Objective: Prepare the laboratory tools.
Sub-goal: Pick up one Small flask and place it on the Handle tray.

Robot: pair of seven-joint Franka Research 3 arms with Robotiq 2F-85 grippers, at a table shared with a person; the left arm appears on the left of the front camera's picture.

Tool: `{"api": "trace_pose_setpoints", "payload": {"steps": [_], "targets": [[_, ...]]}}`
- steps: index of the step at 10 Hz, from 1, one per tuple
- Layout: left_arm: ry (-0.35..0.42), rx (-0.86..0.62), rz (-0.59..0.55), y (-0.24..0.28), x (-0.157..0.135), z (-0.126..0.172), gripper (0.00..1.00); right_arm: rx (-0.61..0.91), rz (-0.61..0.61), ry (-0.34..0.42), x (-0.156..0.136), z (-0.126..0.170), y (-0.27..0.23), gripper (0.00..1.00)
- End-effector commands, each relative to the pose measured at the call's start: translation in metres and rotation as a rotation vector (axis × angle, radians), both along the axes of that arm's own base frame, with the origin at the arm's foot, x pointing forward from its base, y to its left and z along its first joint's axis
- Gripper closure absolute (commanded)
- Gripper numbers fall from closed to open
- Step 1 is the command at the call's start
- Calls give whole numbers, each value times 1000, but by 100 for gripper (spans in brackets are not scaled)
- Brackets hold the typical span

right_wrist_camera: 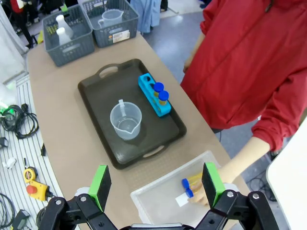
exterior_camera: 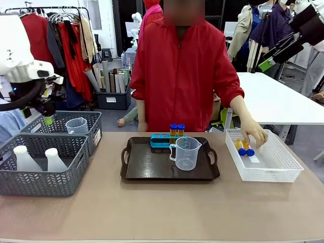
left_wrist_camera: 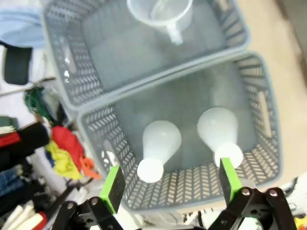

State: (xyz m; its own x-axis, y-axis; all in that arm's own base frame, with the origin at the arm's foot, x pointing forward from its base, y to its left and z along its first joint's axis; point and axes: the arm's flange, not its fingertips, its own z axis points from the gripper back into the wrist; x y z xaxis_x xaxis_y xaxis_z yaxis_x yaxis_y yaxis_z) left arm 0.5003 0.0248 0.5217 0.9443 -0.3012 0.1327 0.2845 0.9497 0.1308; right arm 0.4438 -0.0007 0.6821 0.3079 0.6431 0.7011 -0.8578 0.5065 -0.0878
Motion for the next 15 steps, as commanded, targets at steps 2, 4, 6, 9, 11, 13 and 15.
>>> {"api": "trace_pose_setpoints", "payload": {"steps": [2, 4, 6, 9, 11, 13, 15], "targets": [[87, -17, 127, 29, -1, -33, 0, 8, 8, -1, 0, 2, 0, 0], [140, -57, 157, 42, 2, -54, 0, 8, 8, -1, 0, 2, 0, 0], [162, -73, 209, 53, 6, -72, 0, 8, 8, -1, 0, 2, 0, 0], [198, -90, 249, 63, 3, -87, 0, 8, 8, -1, 0, 2, 0, 0], [213, -100, 263, 69, -1, -94, 0, 8, 8, -1, 0, 2, 0, 0], [211, -101, 263, 68, -3, -96, 24, 8, 8, -1, 0, 2, 0, 0], [209, -94, 262, 73, -4, -94, 62, 8, 8, -1, 0, 2, 0, 0]]}}
